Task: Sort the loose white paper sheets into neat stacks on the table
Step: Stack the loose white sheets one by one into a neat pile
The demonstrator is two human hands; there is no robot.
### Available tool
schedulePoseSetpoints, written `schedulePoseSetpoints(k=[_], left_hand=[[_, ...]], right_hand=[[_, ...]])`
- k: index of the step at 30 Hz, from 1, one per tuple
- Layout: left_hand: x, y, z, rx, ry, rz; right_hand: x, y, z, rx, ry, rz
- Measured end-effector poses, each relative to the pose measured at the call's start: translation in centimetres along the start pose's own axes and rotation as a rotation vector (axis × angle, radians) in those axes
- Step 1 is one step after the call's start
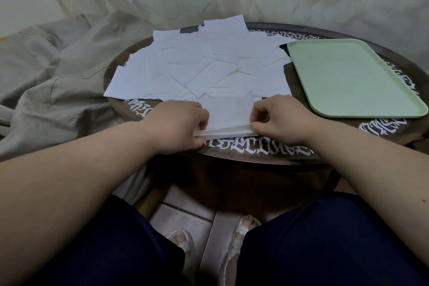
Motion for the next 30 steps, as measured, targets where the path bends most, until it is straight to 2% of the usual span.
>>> schedulePoseSetpoints(k=[10, 13, 17, 21, 22, 23, 25, 29, 30], left_hand=[[-0.5, -2.7, -0.4, -0.228, -0.012, -0.128], [-0.6, -3.6, -0.7, -0.329, 0.019, -0.200], [-0.7, -5.4, -1.6, -0.553, 0.139, -0.324], [-0.9, -6.4, -6.6, -0.608, 0.612, -0.293], [-1.0, -6.3, -7.3, -0.611, 0.671, -0.255], [-0.8, -6.0, -7.2, -0.599, 0.666, -0.216], [-0.3, -5.3, -5.9, -0.527, 0.549, -0.163], [-0.3, -5.6, -5.0, -0.467, 0.486, -0.192], [-0.1, -5.7, -4.5, -0.462, 0.437, -0.204]], right_hand=[[-0.1, -0.6, 0.5, -0.050, -0.065, -0.013], [0.2, -0.6, 0.0, -0.088, -0.019, -0.020], [0.2, 0.2, -2.3, 0.003, 0.212, 0.024], [-0.3, -1.4, -6.9, 0.054, 0.651, -0.053], [-0.3, -1.8, -7.4, 0.056, 0.713, -0.089], [0.0, -1.8, -7.2, 0.058, 0.710, -0.105], [0.7, -1.1, -5.6, 0.053, 0.596, -0.092], [0.1, -0.5, -5.3, -0.001, 0.565, -0.088], [0.3, -0.4, -4.9, -0.006, 0.506, -0.073]])
Point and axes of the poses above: each hand's wrist, its own x-axis towards the middle knuckle, its own z-axis out of the palm, y = z × x, the point moved 10 cm from there along x, towards the middle knuckle, and after that the axes turned 8 degrees about -z, right-handed, at the moved point
